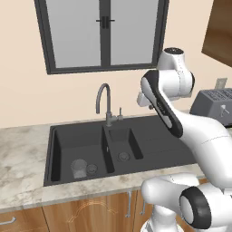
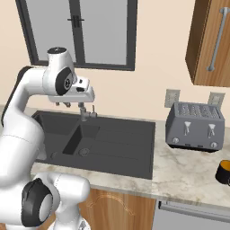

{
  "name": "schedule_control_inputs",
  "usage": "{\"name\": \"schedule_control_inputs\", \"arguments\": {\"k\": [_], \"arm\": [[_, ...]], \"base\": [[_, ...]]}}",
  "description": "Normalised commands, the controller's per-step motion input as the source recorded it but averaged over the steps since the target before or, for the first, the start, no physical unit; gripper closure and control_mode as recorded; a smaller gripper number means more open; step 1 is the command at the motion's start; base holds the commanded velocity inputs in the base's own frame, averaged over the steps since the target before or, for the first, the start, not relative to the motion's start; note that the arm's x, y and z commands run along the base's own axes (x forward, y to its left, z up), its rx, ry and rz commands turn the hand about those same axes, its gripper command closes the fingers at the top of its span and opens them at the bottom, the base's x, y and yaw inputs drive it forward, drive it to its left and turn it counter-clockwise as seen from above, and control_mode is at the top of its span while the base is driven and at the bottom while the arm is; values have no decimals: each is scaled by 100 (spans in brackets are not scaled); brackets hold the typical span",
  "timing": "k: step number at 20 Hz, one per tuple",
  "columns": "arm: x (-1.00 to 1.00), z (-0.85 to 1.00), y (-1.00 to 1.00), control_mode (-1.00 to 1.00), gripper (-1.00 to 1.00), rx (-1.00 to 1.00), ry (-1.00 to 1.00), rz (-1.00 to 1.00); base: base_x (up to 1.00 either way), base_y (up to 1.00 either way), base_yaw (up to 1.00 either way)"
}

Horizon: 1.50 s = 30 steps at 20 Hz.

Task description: Move any existing items from the left basin to the right basin for drying. Then move the mug from the counter to the left basin of the sink for washing.

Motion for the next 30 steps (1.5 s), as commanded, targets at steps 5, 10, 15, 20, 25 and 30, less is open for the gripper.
{"name": "schedule_control_inputs", "arguments": {"k": [5,10,15,20,25,30], "arm": [[-13,-7,24,-100,-100,-3,-2,-3],[-58,0,66,-100,-100,0,-9,-2],[-53,-3,94,-100,-100,1,4,0],[-37,-28,100,-100,-100,5,18,0],[-3,-79,89,-100,-100,1,24,0],[34,-100,79,-100,-100,-9,32,-1]], "base": [[0,0,0],[0,0,0],[0,0,0],[0,0,0],[0,0,0],[0,0,0]]}}
